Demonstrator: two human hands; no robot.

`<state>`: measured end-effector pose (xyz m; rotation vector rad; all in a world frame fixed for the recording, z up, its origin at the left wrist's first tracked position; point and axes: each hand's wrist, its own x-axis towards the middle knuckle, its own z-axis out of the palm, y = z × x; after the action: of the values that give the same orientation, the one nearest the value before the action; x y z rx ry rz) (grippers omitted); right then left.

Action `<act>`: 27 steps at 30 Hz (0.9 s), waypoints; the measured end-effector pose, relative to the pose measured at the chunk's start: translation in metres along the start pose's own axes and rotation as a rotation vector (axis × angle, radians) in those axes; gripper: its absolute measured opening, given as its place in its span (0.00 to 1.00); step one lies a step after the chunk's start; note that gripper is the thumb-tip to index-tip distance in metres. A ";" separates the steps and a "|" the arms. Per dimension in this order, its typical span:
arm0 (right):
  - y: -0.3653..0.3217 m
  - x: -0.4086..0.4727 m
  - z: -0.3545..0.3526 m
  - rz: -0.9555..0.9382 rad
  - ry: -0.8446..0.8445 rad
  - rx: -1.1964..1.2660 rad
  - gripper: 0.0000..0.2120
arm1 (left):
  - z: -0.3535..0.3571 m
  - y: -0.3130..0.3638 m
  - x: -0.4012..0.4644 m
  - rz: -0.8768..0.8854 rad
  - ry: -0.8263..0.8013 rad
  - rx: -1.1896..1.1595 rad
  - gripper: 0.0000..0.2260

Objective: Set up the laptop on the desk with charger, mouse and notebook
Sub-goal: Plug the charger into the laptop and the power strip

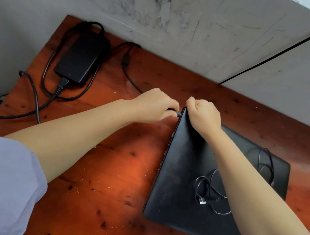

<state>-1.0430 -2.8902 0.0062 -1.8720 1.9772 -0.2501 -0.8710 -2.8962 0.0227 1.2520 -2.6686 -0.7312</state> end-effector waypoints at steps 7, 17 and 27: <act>0.010 0.001 0.032 -0.081 -0.044 -0.061 0.23 | 0.039 -0.017 -0.001 -0.074 -0.061 0.206 0.11; 0.019 -0.004 0.034 -0.233 -0.055 -0.014 0.11 | 0.054 -0.013 -0.005 -0.091 -0.010 0.231 0.12; 0.002 -0.051 0.011 -0.189 -0.095 -0.185 0.15 | 0.054 0.020 -0.045 -0.317 0.079 0.217 0.16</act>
<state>-1.0396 -2.8385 0.0034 -2.1484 1.8155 -0.0304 -0.8706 -2.8311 -0.0111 1.7463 -2.5700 -0.4174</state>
